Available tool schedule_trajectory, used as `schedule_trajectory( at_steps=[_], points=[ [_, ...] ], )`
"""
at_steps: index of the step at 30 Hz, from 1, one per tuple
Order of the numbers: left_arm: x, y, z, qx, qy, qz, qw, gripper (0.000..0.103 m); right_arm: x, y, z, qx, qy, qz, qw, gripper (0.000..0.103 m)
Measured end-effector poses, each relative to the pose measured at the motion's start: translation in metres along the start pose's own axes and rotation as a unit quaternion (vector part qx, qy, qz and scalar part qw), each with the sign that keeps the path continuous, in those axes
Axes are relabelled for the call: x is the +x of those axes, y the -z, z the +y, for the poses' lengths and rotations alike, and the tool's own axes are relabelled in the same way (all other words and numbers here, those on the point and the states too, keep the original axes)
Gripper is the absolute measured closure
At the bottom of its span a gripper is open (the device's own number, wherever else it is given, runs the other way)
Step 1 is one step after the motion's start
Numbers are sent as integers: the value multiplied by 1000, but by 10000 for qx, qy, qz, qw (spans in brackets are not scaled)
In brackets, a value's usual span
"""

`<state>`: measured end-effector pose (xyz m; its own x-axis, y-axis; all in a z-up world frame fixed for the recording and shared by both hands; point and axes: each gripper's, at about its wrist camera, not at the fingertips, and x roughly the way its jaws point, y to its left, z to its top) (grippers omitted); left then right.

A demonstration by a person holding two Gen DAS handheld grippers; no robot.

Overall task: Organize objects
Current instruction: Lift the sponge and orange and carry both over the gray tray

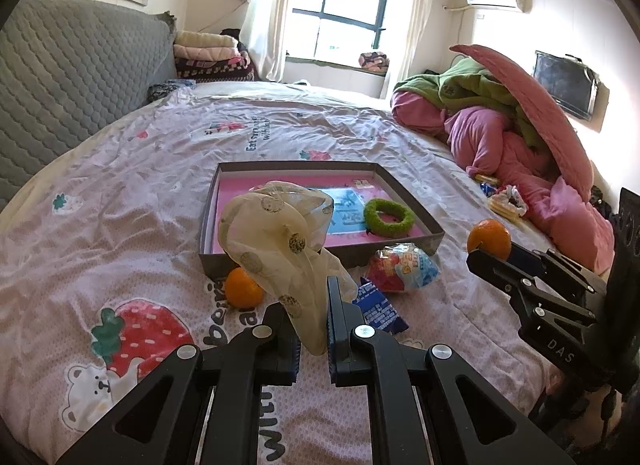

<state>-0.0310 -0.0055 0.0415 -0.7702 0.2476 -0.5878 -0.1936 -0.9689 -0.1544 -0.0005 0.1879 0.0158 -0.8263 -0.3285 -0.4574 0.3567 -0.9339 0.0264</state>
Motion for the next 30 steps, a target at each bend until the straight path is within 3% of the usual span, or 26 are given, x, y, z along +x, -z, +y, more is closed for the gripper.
schedule_trajectory(
  at_steps=[30],
  points=[
    [20,-51,7,199,28,-375,9991,93,26,-39,-9,-316,-48,-276,9991,69]
  ],
)
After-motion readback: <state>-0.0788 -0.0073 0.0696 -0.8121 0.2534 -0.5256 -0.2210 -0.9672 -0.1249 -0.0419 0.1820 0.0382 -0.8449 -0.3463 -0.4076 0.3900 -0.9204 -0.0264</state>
